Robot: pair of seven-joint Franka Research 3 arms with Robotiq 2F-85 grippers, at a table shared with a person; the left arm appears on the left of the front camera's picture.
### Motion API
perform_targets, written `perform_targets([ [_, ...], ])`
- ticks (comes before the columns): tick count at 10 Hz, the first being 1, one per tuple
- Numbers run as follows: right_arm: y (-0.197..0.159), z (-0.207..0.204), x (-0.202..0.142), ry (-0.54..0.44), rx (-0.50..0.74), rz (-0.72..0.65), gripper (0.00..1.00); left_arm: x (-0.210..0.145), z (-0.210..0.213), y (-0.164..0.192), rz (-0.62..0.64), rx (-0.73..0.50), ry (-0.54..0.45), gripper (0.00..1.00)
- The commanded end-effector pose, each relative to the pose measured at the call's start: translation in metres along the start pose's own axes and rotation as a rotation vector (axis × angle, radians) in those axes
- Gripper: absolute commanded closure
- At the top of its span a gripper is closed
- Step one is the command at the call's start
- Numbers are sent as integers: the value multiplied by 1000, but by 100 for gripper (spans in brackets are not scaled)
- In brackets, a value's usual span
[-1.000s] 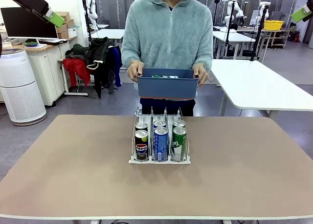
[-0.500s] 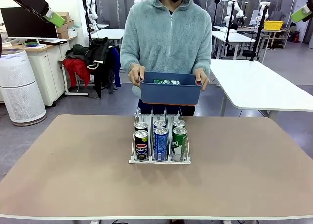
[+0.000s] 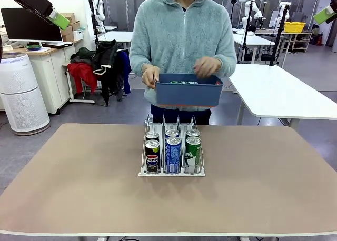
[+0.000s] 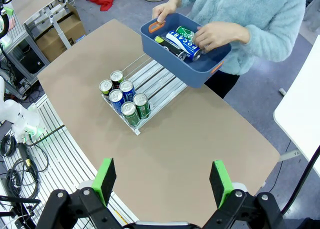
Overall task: Fill the beverage cans into the dispenser.
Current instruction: Pick up the Sprite handed by the human.
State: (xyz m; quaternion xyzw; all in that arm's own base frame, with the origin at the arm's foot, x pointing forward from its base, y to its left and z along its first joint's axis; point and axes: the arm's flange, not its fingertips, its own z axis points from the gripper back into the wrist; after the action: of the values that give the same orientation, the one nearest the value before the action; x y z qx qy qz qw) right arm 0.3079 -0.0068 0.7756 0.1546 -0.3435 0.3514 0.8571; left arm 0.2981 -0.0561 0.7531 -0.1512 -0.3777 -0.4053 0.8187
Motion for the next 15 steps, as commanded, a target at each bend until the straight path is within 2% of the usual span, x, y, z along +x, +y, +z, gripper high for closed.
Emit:
perform_targets([
  [1, 1, -1, 0, 0, 3, 2, 0, 0, -1, 0, 12, -3, 0, 0],
  [15, 1, -1, 0, 0, 3, 2, 0, 0, -1, 0, 12, -3, 0, 0],
])
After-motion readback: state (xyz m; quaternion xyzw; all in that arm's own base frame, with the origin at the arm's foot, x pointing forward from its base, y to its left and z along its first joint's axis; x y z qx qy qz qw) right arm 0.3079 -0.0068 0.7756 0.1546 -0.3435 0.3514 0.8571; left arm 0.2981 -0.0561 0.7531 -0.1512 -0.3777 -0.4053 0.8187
